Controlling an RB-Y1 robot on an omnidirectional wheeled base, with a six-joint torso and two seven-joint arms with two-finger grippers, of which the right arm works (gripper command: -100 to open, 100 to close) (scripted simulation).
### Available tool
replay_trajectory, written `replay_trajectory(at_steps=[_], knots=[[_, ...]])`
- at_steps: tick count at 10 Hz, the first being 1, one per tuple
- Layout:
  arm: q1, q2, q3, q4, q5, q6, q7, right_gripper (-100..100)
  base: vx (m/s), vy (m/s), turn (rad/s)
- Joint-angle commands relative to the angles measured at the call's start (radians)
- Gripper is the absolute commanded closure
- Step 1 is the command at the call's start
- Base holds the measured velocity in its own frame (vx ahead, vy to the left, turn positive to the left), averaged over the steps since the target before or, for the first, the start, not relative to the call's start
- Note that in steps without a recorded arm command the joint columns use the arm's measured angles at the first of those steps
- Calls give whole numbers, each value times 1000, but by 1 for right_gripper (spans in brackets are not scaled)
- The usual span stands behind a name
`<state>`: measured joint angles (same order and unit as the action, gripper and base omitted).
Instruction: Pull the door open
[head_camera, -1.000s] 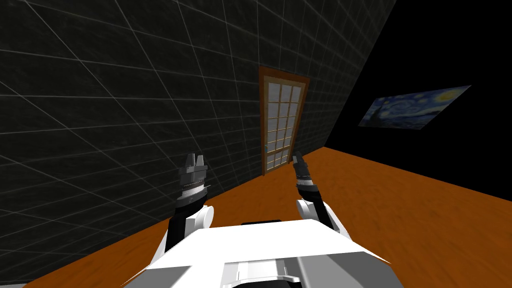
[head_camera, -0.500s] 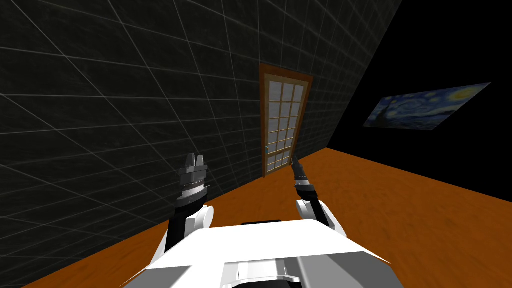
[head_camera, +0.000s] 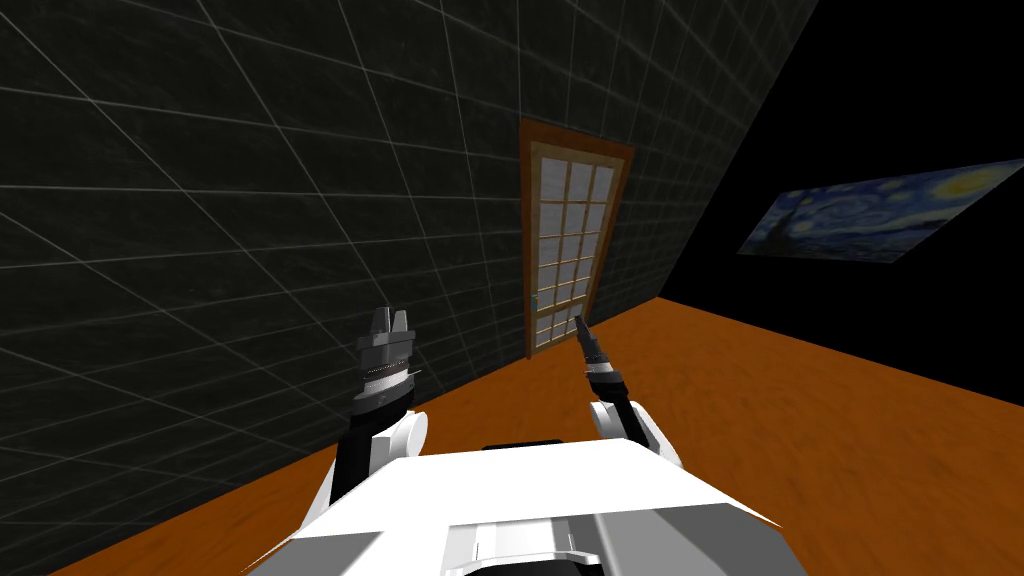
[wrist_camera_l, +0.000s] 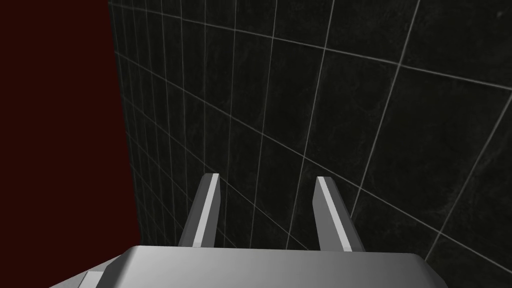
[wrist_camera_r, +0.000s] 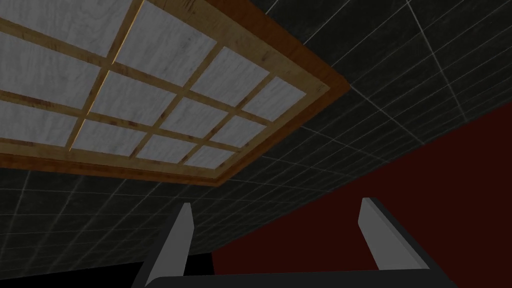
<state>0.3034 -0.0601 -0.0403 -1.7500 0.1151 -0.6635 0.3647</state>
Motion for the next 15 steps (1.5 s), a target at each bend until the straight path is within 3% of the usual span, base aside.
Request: replay_trajectory(at_steps=[1, 15], knots=[[-12, -6, -1, 35, 12, -6, 34, -100, 109, -25, 25], [-144, -42, -24, 429, 120, -98, 334, -100, 96, -31, 29]])
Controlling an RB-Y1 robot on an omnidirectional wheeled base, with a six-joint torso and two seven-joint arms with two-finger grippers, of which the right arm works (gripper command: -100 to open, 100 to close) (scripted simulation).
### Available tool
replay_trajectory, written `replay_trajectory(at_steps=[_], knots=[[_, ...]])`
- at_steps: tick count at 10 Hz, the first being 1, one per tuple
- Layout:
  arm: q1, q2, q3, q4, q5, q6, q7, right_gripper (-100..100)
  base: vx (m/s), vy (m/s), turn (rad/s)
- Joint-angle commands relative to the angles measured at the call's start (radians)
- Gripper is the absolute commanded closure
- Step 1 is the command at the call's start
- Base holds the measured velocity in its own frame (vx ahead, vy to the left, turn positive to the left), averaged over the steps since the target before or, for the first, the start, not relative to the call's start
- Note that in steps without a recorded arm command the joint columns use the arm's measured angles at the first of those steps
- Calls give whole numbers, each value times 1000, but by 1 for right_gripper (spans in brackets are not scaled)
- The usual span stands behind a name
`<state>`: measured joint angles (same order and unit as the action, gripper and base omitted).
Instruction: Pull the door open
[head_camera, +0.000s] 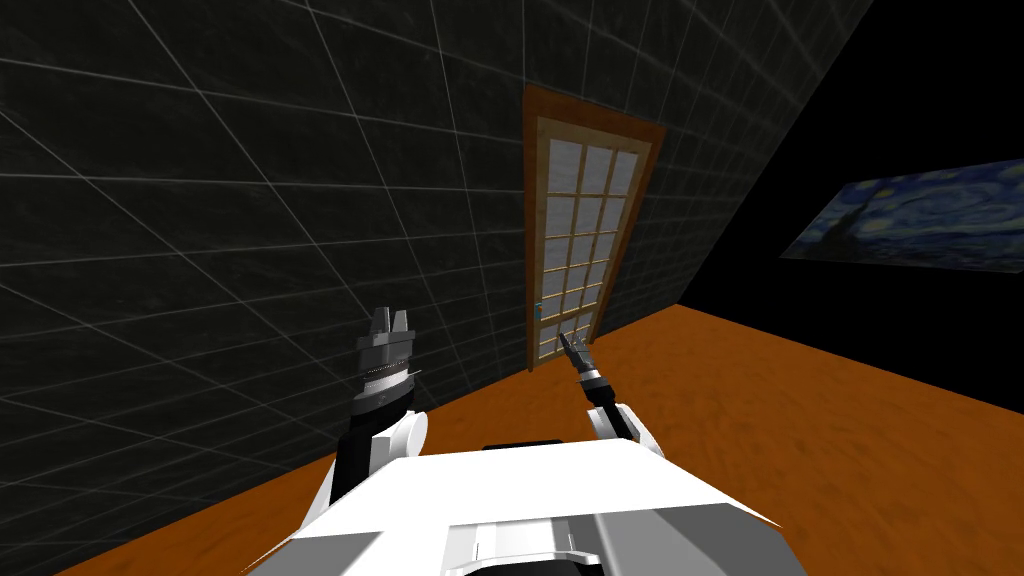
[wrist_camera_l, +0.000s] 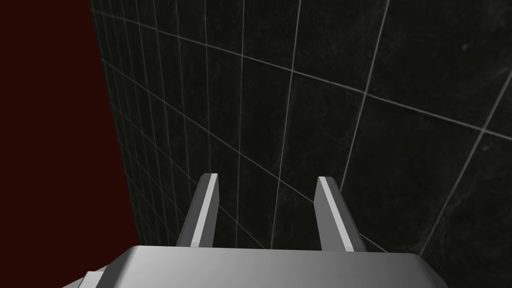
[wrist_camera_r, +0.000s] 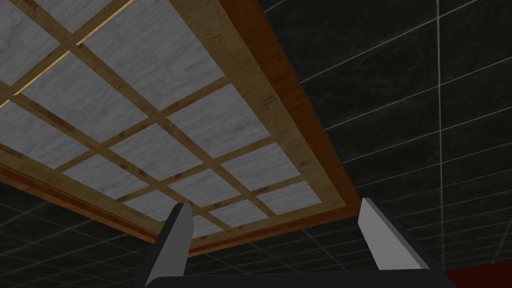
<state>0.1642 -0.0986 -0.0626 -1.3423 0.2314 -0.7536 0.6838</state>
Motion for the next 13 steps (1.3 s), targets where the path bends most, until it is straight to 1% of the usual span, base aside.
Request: replay_trajectory(at_steps=[1, 4, 5, 6, 13], knots=[[-15, -5, -4, 50, 12, -15, 36, -100, 95, -42, 28], [-42, -10, -9, 134, 35, -34, 99, -100, 95, -38, 29], [-52, -11, -10, 158, 42, -41, 120, -100, 96, -43, 28], [-52, -11, -10, 162, 42, -41, 120, -100, 72, -24, 8], [-111, -19, -21, 340, 91, -82, 254, -100, 84, -30, 24]])
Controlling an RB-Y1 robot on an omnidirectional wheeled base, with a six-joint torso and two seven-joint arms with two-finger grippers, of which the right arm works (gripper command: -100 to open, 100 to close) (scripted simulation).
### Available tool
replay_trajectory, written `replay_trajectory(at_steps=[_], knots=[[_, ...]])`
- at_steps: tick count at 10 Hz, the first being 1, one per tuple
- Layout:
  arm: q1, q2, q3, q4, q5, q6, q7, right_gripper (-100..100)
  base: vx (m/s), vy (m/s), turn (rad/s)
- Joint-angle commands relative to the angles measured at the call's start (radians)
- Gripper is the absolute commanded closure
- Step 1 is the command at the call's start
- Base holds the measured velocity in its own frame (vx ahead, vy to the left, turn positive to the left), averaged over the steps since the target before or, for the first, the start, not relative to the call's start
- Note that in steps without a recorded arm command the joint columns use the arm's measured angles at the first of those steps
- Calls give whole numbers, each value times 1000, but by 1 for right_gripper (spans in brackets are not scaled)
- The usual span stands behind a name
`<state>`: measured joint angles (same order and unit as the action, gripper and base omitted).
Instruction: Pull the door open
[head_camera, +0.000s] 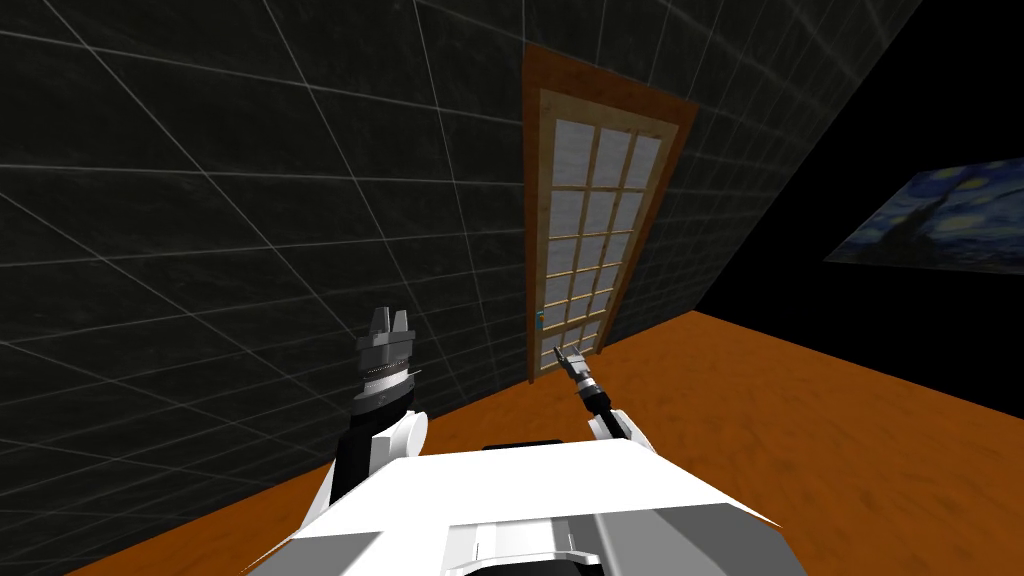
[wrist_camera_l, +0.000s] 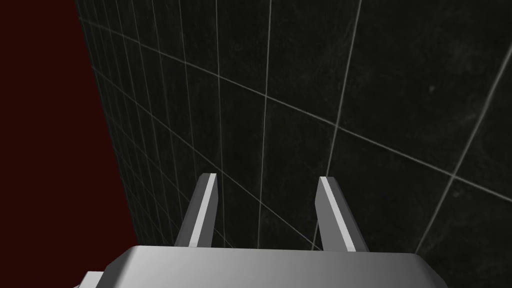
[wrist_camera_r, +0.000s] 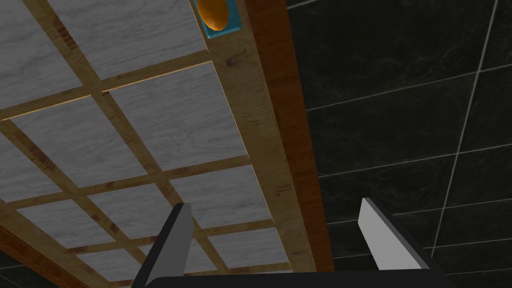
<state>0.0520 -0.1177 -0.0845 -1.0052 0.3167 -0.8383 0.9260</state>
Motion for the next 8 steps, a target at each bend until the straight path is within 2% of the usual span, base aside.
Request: replay_trajectory(at_steps=[1, 8], knots=[[-7, 0, 0, 27, 12, -3, 30, -100, 96, -33, 22], [-56, -4, -9, 174, 52, -38, 142, -100, 96, -30, 22]])
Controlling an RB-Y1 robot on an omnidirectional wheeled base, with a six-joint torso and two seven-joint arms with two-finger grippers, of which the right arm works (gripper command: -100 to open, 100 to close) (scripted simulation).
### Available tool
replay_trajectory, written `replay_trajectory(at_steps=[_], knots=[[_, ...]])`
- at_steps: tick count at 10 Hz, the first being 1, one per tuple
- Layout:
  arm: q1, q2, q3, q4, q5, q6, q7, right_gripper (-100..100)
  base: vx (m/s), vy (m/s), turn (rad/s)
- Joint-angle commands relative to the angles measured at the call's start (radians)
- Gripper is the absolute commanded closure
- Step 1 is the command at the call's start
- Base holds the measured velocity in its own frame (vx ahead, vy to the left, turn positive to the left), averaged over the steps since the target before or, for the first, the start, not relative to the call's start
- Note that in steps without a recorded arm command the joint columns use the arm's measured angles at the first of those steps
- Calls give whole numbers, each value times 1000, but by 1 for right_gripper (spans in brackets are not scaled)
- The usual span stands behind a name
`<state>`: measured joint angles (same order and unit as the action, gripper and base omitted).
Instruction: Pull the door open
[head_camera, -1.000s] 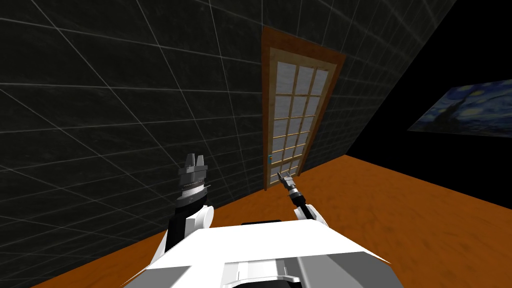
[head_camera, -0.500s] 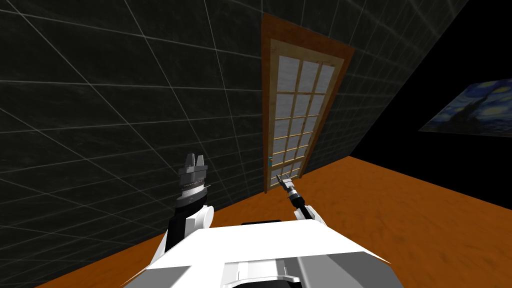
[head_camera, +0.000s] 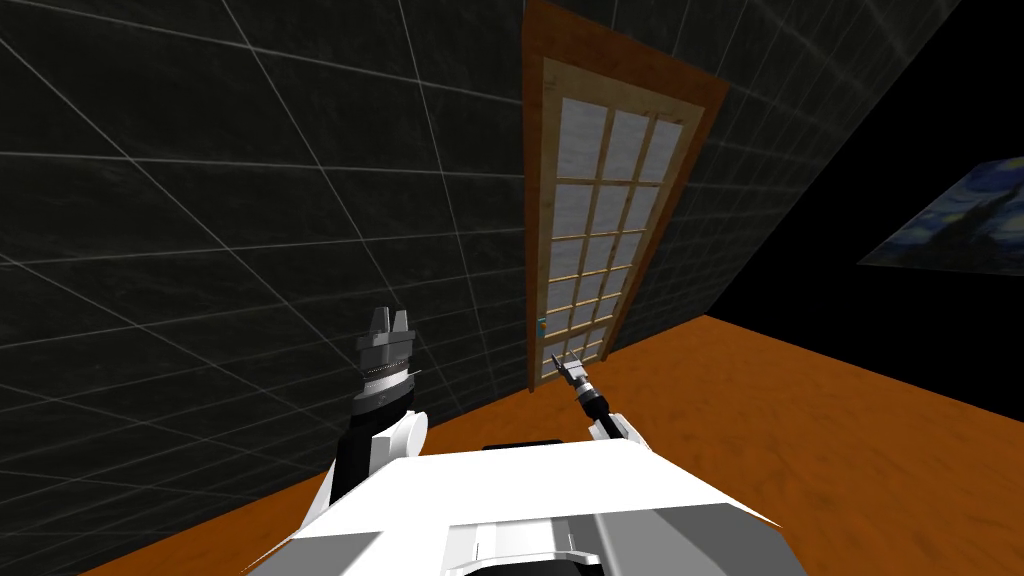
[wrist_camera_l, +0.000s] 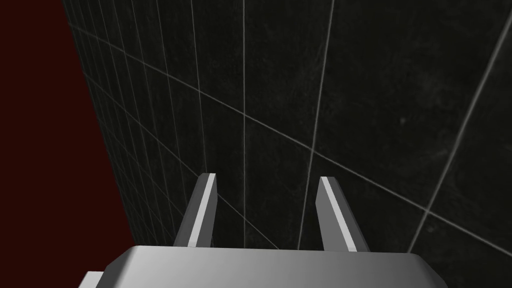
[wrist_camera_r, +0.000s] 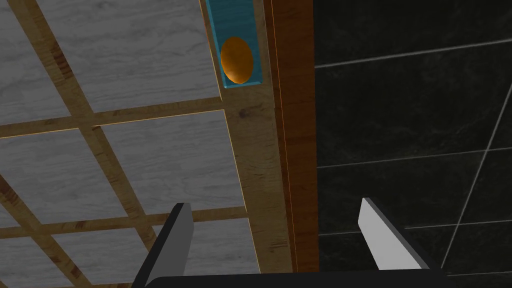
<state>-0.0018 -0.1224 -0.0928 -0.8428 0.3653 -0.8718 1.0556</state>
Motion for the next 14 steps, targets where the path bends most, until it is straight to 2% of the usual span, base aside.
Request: replay_trajectory(at_steps=[1, 6, 7, 8, 9, 10, 14], knots=[[-8, 1, -1, 28, 8, -8, 24, -100, 86, -29, 16], [-47, -1, -8, 144, 40, -35, 112, -100, 128, -40, 23], [-50, -1, -9, 155, 43, -38, 121, -100, 122, -29, 7], [-46, -2, -8, 145, 40, -35, 112, -100, 52, -18, 5], [-34, -32, -28, 171, 25, -67, 101, -100, 81, 113, 198], [-30, -39, -33, 176, 21, -74, 98, -100, 89, 181, 179], [-4, -99, -73, 221, -9, -132, 71, -100, 146, 125, 132]])
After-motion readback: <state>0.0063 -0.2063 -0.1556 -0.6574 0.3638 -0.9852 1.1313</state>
